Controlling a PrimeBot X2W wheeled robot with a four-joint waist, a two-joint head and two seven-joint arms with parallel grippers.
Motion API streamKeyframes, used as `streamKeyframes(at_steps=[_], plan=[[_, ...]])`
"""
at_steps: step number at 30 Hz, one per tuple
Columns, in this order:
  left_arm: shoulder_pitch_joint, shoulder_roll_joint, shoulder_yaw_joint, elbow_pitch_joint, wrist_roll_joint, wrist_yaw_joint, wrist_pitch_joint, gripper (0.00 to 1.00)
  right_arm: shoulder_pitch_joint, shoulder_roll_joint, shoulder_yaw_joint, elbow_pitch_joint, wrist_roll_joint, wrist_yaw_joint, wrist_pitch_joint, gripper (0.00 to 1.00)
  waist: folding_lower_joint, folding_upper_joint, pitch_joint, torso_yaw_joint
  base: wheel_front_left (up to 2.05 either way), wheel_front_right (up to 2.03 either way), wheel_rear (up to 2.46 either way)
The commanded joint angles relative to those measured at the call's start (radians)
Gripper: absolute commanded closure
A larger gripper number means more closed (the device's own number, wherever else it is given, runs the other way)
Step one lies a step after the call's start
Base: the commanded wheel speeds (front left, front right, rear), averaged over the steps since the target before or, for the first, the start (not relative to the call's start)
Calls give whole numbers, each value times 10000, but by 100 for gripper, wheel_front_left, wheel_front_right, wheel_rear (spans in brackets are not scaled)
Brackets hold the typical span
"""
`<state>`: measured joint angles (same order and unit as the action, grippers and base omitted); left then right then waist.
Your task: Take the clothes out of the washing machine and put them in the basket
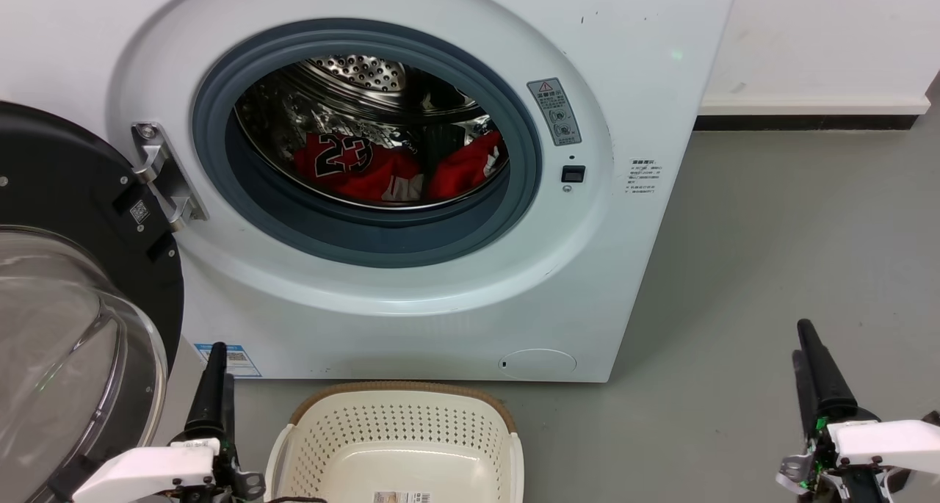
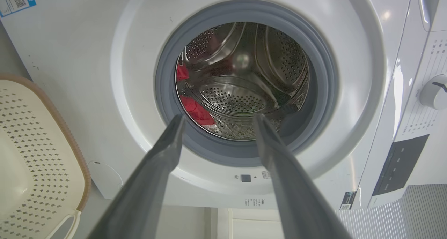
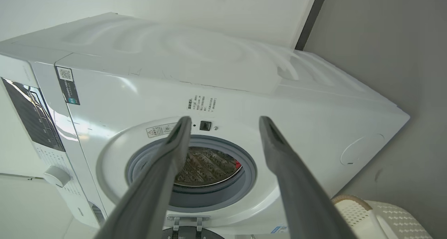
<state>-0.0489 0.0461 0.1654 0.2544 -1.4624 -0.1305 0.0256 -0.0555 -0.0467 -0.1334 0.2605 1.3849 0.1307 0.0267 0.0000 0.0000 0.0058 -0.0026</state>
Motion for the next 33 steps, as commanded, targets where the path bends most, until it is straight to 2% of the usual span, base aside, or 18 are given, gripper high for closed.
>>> streamKeyframes(at_steps=[1, 9, 12, 17, 18, 33], plan=[[-132, 22, 99, -184, 279, -1, -99, 0, -99, -50, -97, -264, -497, 0, -97, 0, 0, 0, 2, -2, 0, 0, 0], [-246, 27, 707, -735, 1899, 40, -429, 0, -125, -51, -96, -1246, -3698, 0, -427, 0, 0, 0, 33, -5, 0, 0, 0], [-254, 27, 794, -1168, 2605, 241, -545, 0, -140, -52, -79, -1651, -4806, 0, -547, 0, 0, 0, 52, -8, 0, 0, 0], [-112, 30, 581, -1913, 3558, 425, -728, 0, -184, -52, 56, -2356, -6361, 0, -734, 0, 0, 0, 85, -10, 0, 0, 0], [7, 31, 405, -2253, 4016, 376, -838, 0, -156, -53, 202, -2701, -7187, 0, -838, 0, 0, 0, 98, -13, 0, 0, 0], [379, 36, -606, -3349, 7039, 215, -1299, 0, 42, -53, 646, -3631, -10091, 0, -1304, 0, 0, 0, 109, -69, 0, 0, 0]])
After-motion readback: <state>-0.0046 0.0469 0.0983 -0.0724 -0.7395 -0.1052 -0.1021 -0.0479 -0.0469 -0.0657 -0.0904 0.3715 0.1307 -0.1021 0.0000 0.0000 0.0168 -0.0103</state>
